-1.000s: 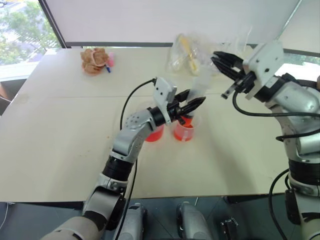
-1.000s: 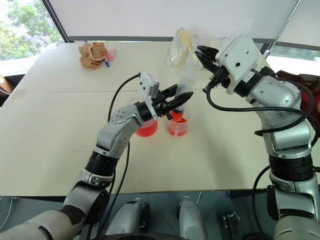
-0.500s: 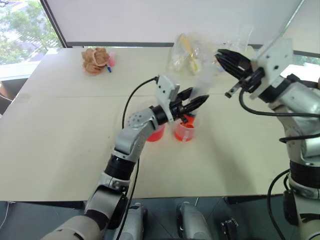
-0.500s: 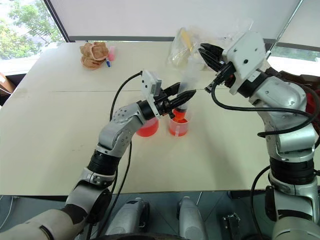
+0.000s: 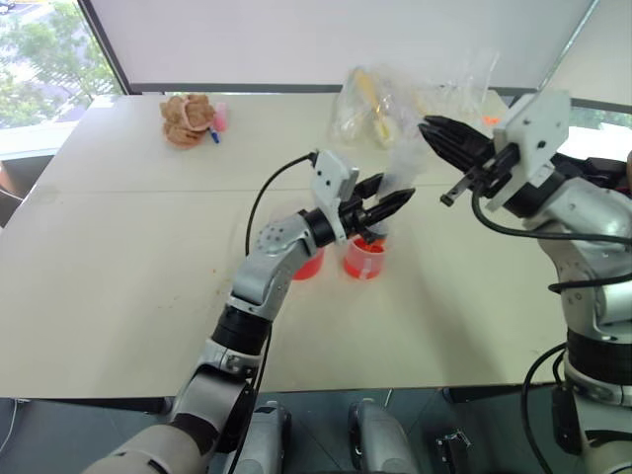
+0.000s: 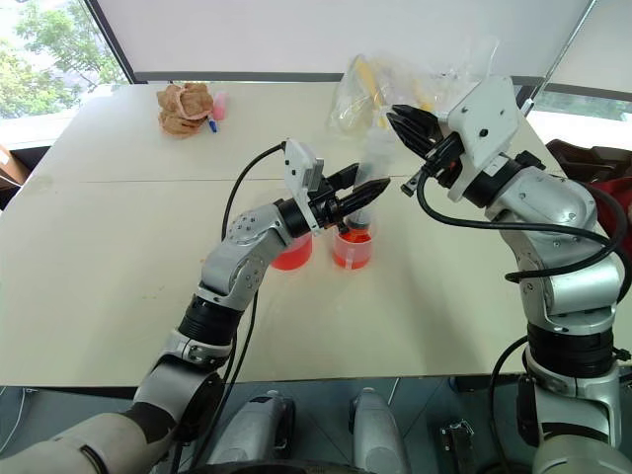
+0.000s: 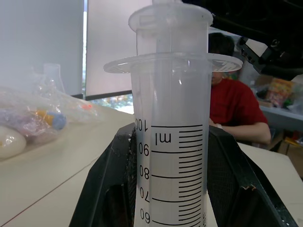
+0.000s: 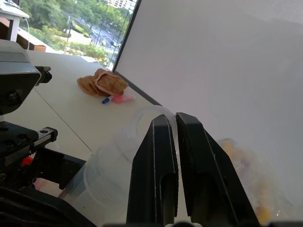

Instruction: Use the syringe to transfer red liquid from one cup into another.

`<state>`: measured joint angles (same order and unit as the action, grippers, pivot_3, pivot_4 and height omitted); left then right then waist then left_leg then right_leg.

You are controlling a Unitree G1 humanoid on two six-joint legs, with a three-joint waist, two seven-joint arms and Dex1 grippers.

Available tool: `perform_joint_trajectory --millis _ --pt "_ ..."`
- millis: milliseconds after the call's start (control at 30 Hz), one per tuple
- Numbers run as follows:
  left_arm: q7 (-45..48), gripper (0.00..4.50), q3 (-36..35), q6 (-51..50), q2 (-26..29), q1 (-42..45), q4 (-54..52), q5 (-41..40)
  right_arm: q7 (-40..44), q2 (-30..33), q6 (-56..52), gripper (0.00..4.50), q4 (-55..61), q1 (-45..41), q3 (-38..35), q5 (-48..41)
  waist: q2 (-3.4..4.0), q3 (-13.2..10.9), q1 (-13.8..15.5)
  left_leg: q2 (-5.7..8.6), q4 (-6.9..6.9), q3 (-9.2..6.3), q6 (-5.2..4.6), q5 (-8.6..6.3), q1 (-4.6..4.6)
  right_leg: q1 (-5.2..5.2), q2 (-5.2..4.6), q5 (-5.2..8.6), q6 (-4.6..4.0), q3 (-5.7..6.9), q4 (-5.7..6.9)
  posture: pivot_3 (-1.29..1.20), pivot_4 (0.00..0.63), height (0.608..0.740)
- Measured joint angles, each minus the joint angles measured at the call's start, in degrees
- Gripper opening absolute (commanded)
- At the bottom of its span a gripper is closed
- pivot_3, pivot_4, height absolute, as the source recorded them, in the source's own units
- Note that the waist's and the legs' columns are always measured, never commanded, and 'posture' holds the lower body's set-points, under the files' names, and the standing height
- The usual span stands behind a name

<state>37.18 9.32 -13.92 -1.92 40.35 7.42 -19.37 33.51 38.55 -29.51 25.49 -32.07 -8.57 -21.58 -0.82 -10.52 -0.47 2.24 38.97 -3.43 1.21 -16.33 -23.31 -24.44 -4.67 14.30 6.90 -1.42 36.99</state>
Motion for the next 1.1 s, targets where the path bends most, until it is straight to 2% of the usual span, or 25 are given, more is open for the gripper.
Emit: perform_joint_trajectory --millis 233,333,500,633,700,833,1000,1100 --pt "-0.1 1.38 -0.2 1.8 -0.6 0.9 1.6 0.3 -0.1 -0.4 -1.1 0.05 0.6 0.1 -0.3 0.0 0.0 0.0 0.0 0.0 0.0 0.0 0.0 0.0 0.0 0.0 0.0 0.0 0.0 0.0 0.0 0.0 0.15 0.74" --pt "-0.2 1.38 -0.5 2.1 -0.9 1.3 2.3 0.3 -0.1 -0.5 -1.7 1.04 1.6 0.8 -0.6 -0.5 0.0 0.0 0.0 0.0 0.0 0.0 0.0 0.0 0.0 0.0 0.0 0.0 0.0 0.0 0.0 0.0 0.15 0.74" --pt "-1.2 1.38 -2.4 3.0 -1.2 3.3 3.0 0.2 0.5 -0.8 -2.4 3.61 3.4 2.5 1.1 -1.5 0.02 0.0 0.0 0.02 0.0 0.02 0.0 0.0 0.0 0.0 0.0 0.0 0.0 0.0 0.01 0.0 0.15 0.74" --pt "-1.7 1.38 -3.5 1.6 -2.4 5.0 3.0 -0.9 0.1 -0.9 -2.7 3.61 3.4 2.0 -1.1 -2.8 0.02 0.0 0.1 0.02 0.01 -0.01 0.0 0.0 -0.02 0.0 0.01 0.0 0.0 0.01 0.0 0.0 0.15 0.74" --pt "-2.4 1.38 -4.1 0.3 -3.1 7.3 2.8 -2.9 -0.4 -1.1 -4.3 3.61 3.2 1.8 -5.3 -6.9 0.0 0.0 0.6 0.01 0.04 -0.01 -0.02 -0.01 -0.03 0.0 0.0 0.0 0.0 0.01 -0.01 0.0 0.15 0.74" --pt "-5.6 1.38 -10.0 -2.8 -2.3 13.8 0.3 -7.6 -1.8 -1.2 -8.8 3.61 0.5 2.0 -16.8 -17.6 0.0 0.0 1.2 0.0 0.04 0.0 -0.05 -0.02 -0.02 0.0 0.01 0.0 0.0 0.01 -0.01 0.0 0.15 0.74" --pt "-11.1 1.38 -14.2 -15.2 5.0 19.1 0.4 -10.5 -1.9 1.2 -12.3 3.61 -0.4 2.8 -23.8 -27.2 0.0 0.0 0.8 0.04 0.04 0.03 -0.06 -0.03 0.01 0.01 0.08 0.0 0.0 0.0 0.06 0.0 0.15 0.74" --pt "-14.2 1.38 -18.4 -31.3 14.7 23.8 1.5 -14.8 -0.5 3.9 -15.7 3.61 0.9 2.7 -22.7 -33.7 0.01 0.0 -0.4 0.01 0.02 -0.01 -0.06 -0.03 0.03 -0.01 0.14 0.01 0.01 0.01 0.16 0.0 0.15 0.74"
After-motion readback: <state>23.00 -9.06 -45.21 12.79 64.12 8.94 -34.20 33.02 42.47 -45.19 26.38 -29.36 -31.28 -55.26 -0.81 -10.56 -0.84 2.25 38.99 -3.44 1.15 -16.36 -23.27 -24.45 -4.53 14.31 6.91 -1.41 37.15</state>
